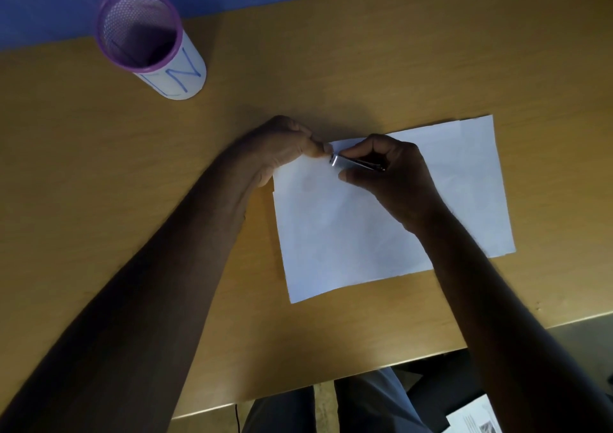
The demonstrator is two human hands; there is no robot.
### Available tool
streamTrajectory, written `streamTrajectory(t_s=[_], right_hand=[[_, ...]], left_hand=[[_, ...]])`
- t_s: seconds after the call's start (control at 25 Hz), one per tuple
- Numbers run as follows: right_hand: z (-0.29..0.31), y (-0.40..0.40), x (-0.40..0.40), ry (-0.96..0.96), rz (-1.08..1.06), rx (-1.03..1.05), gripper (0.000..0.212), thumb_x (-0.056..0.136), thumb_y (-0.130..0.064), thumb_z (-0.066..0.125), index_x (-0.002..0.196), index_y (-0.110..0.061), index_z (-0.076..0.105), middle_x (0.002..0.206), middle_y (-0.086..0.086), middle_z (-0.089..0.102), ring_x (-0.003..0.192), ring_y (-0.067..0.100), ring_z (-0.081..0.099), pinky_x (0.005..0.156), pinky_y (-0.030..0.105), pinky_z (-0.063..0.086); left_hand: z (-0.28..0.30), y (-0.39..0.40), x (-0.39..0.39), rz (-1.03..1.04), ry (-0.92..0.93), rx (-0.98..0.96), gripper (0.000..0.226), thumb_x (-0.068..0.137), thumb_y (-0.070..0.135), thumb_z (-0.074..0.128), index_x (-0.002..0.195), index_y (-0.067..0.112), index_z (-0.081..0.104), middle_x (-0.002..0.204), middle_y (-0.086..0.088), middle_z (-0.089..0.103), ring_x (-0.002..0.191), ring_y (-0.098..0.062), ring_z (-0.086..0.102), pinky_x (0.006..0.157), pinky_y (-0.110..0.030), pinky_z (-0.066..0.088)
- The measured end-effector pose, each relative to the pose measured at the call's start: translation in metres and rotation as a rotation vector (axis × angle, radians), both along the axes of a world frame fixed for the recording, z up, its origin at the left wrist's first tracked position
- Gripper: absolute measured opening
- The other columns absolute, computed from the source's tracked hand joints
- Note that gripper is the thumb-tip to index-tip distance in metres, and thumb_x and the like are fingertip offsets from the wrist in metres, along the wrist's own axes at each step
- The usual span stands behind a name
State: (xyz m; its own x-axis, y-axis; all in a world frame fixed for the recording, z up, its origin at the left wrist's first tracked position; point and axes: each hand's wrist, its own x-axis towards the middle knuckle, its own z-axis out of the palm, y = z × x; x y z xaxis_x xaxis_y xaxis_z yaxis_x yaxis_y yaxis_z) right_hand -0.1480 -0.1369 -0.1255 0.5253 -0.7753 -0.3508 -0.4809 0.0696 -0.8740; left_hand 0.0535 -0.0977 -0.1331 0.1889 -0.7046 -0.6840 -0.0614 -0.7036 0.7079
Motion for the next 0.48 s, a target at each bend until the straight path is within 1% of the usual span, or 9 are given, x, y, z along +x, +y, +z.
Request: streamTrajectory(t_s=[0.04, 0.12, 0.2, 0.24, 0.28, 0.36, 0.4, 0.48], right_hand=[[0.001, 0.004, 0.001, -0.010, 0.021, -0.017, 0.031, 0.078, -0.009, 0.088, 0.094, -0.034, 0.078, 0.096, -0.017, 0.080, 0.093, -0.001, 0.075, 0.083, 0.018, 0.059], [0.002, 0.014, 0.004, -0.002, 0.042, -0.074, 0.036, 0.078, -0.011, 0.087, 0.087, -0.043, 0.075, 0.095, -0.023, 0.077, 0.091, -0.005, 0.073, 0.079, 0.013, 0.056], [0.000, 0.017, 0.002, -0.002, 0.004, -0.095, 0.035, 0.078, -0.012, 0.086, 0.086, -0.044, 0.073, 0.095, -0.021, 0.077, 0.091, -0.003, 0.073, 0.077, 0.012, 0.055], [-0.001, 0.016, 0.000, -0.006, -0.028, -0.087, 0.032, 0.079, -0.011, 0.086, 0.089, -0.040, 0.074, 0.096, -0.017, 0.077, 0.092, -0.001, 0.074, 0.079, 0.014, 0.057], [-0.003, 0.014, -0.003, 0.001, -0.057, -0.092, 0.028, 0.081, -0.011, 0.085, 0.094, -0.035, 0.077, 0.098, -0.013, 0.078, 0.092, 0.000, 0.074, 0.079, 0.015, 0.057], [-0.005, 0.010, -0.006, 0.044, -0.062, -0.143, 0.021, 0.084, -0.015, 0.085, 0.104, -0.021, 0.079, 0.101, -0.007, 0.078, 0.092, 0.003, 0.073, 0.078, 0.013, 0.055], [-0.005, 0.009, -0.006, 0.066, -0.050, -0.169, 0.023, 0.085, -0.018, 0.085, 0.107, -0.018, 0.079, 0.102, -0.007, 0.079, 0.093, 0.004, 0.073, 0.078, 0.012, 0.054], [-0.006, 0.008, -0.004, 0.084, -0.036, -0.198, 0.024, 0.086, -0.020, 0.084, 0.109, -0.017, 0.079, 0.104, -0.008, 0.079, 0.094, 0.004, 0.073, 0.080, 0.010, 0.053]], left_hand=[[0.000, 0.000, 0.000, 0.014, -0.014, -0.004, 0.027, 0.081, 0.011, 0.085, 0.105, 0.020, 0.078, 0.105, 0.014, 0.072, 0.100, -0.003, 0.057, 0.082, -0.016, 0.040], [-0.002, 0.000, -0.001, 0.018, -0.042, -0.019, 0.037, 0.081, 0.015, 0.086, 0.116, 0.018, 0.074, 0.112, 0.012, 0.069, 0.099, -0.004, 0.055, 0.080, -0.016, 0.039], [-0.004, 0.001, -0.001, 0.013, -0.038, -0.031, 0.048, 0.081, 0.018, 0.086, 0.126, 0.016, 0.071, 0.123, 0.009, 0.068, 0.108, -0.010, 0.056, 0.087, -0.020, 0.040], [-0.005, 0.002, 0.000, 0.014, -0.037, -0.037, 0.049, 0.080, 0.019, 0.087, 0.127, 0.016, 0.071, 0.126, 0.009, 0.068, 0.111, -0.011, 0.056, 0.091, -0.023, 0.040], [-0.005, 0.002, 0.001, 0.016, -0.033, -0.040, 0.046, 0.080, 0.020, 0.087, 0.124, 0.017, 0.073, 0.124, 0.010, 0.068, 0.112, -0.011, 0.056, 0.092, -0.023, 0.040], [-0.005, 0.003, 0.003, 0.018, -0.011, -0.030, 0.031, 0.079, 0.019, 0.087, 0.108, 0.021, 0.076, 0.111, 0.015, 0.070, 0.105, -0.008, 0.058, 0.084, -0.017, 0.041], [-0.004, 0.003, 0.003, 0.014, 0.000, -0.027, 0.024, 0.078, 0.019, 0.088, 0.099, 0.023, 0.076, 0.104, 0.018, 0.070, 0.101, -0.005, 0.058, 0.080, -0.015, 0.041], [-0.004, 0.003, 0.003, 0.008, 0.003, -0.028, 0.019, 0.078, 0.019, 0.088, 0.090, 0.026, 0.076, 0.100, 0.021, 0.068, 0.097, -0.002, 0.057, 0.077, -0.013, 0.041]])
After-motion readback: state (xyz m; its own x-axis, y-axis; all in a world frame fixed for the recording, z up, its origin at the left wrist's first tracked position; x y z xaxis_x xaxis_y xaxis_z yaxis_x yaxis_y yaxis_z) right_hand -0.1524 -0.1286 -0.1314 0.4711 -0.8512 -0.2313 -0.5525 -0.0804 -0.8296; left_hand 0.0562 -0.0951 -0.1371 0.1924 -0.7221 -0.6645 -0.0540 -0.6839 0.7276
